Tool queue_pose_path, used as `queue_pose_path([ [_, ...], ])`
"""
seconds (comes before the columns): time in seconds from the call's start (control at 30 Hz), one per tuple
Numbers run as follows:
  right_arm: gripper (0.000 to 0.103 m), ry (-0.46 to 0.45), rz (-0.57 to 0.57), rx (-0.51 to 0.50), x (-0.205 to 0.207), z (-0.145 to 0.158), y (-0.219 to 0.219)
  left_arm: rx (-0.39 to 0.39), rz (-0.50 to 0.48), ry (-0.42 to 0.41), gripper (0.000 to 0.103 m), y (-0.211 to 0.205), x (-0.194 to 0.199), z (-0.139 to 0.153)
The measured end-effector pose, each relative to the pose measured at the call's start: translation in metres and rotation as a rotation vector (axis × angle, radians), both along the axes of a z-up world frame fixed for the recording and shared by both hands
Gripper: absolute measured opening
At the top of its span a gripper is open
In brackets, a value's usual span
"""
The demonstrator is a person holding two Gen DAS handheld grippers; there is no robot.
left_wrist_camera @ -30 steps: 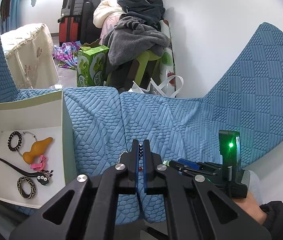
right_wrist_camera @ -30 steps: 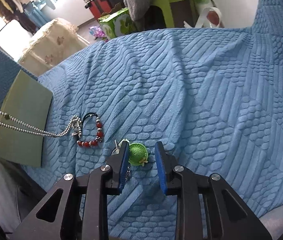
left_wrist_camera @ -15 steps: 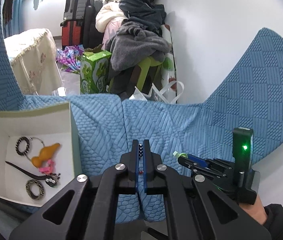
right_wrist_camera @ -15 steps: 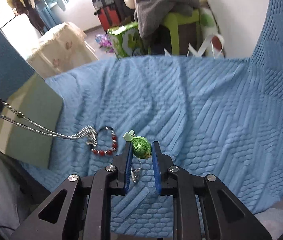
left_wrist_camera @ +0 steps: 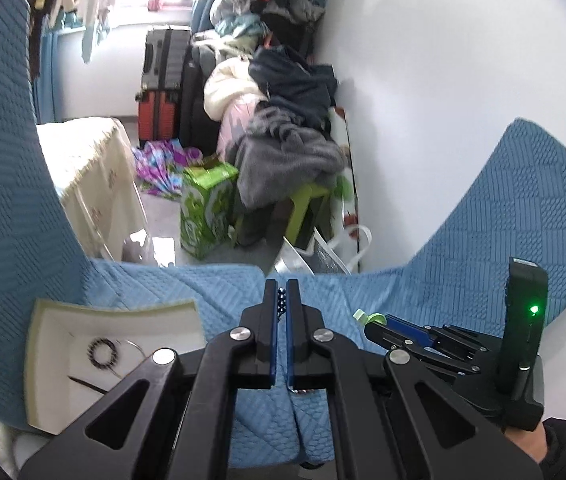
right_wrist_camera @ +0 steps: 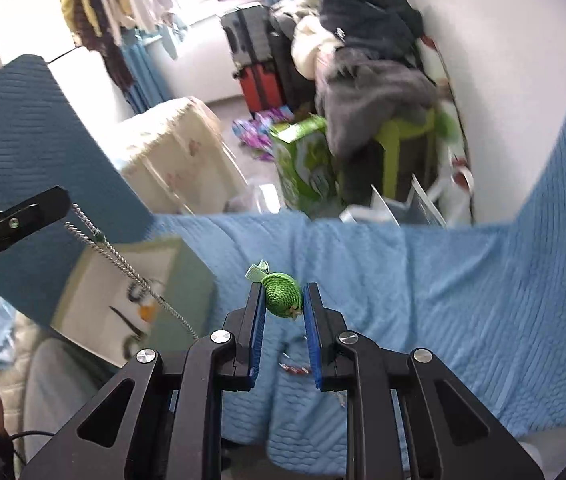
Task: Organize jewelry
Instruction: 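Lift the chain and green charm and carry both toward the white box, then lower both items into the box and open both tools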
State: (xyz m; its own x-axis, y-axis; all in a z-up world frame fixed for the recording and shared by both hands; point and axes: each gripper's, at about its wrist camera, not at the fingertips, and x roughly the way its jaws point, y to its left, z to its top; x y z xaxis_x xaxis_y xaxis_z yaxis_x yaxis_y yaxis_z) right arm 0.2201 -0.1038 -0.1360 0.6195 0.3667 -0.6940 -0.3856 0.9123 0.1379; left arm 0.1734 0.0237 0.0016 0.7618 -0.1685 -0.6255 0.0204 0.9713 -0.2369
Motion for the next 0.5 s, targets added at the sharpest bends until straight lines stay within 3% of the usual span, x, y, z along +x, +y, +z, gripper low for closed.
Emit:
queue_pose_path([
  [0.23, 0.017, -0.036, 0.103, 0.039, -0.008, 0.032, 0.062, 0.035, 0.052, -0.01, 0.003, 0.04, -0.01, 0.019],
  [0.5, 0.017, -0.063, 0.171, 0.049, -0.011, 0.048, 0.113, 0.046, 0.102, -0.036, 0.003, 0.077, -0.023, 0.034],
])
